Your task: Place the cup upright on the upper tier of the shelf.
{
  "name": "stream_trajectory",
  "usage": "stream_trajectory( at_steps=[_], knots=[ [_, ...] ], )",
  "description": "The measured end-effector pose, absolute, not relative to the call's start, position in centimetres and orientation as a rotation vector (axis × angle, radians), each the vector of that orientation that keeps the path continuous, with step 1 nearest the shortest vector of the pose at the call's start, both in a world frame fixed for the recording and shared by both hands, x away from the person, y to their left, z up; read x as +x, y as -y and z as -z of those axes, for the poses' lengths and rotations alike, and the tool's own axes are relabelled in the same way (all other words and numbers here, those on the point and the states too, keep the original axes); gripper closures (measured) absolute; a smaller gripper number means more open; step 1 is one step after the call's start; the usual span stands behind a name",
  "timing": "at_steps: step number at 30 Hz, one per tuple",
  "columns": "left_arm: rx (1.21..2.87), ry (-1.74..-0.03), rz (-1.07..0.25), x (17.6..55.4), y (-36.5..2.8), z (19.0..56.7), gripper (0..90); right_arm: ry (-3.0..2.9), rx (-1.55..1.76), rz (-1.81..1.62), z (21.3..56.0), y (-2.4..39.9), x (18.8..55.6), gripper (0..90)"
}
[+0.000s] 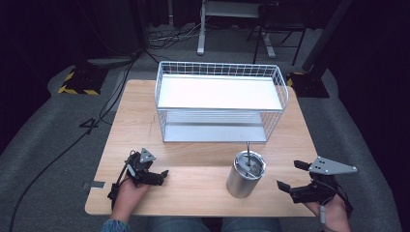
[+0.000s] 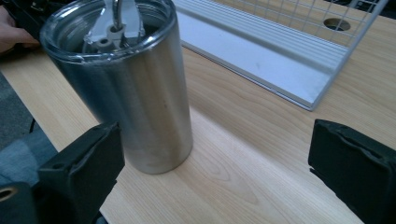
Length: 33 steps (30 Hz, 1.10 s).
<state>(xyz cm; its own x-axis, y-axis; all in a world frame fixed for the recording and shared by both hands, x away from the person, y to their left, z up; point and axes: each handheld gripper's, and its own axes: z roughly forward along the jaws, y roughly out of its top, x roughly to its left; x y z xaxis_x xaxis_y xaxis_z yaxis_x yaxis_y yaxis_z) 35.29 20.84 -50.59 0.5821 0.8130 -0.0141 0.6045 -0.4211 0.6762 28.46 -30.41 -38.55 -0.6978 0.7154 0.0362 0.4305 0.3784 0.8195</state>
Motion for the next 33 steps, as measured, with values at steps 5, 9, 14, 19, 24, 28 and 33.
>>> stream_trajectory(
  at_steps=[5, 9, 14, 19, 24, 28, 33],
  knots=[
    [2.17, -1.122, -0.416, 35.3, -20.8, 50.6, 4.7, -2.338, 0.97, -1.256, 38.4, 29.4, 28.4, 3.6],
    [2.17, -1.122, -0.417, 35.3, -20.8, 50.6, 4.7, -2.379, 0.917, -1.249, 38.5, 27.8, 28.5, 0.6],
    [2.169, -1.122, -0.415, 35.3, -20.8, 50.6, 4.7, -2.408, 0.873, -1.26, 38.6, 26.4, 28.5, 0.1],
    [2.169, -1.122, -0.415, 35.3, -20.8, 50.6, 4.7, -2.424, 0.849, -1.277, 38.8, 25.5, 28.5, 0.0],
    [2.169, -1.123, -0.415, 35.3, -20.8, 50.6, 4.7, -2.446, 0.819, -1.291, 39.3, 24.1, 28.8, 0.0],
    [2.169, -1.122, -0.415, 35.3, -20.8, 50.6, 4.7, -2.452, 0.82, -1.293, 39.8, 23.6, 29.3, 0.0],
    [2.169, -1.122, -0.415, 35.3, -20.8, 50.6, 4.7, -2.474, 0.819, -1.296, 40.6, 23.0, 29.8, 0.0]
  ],
)
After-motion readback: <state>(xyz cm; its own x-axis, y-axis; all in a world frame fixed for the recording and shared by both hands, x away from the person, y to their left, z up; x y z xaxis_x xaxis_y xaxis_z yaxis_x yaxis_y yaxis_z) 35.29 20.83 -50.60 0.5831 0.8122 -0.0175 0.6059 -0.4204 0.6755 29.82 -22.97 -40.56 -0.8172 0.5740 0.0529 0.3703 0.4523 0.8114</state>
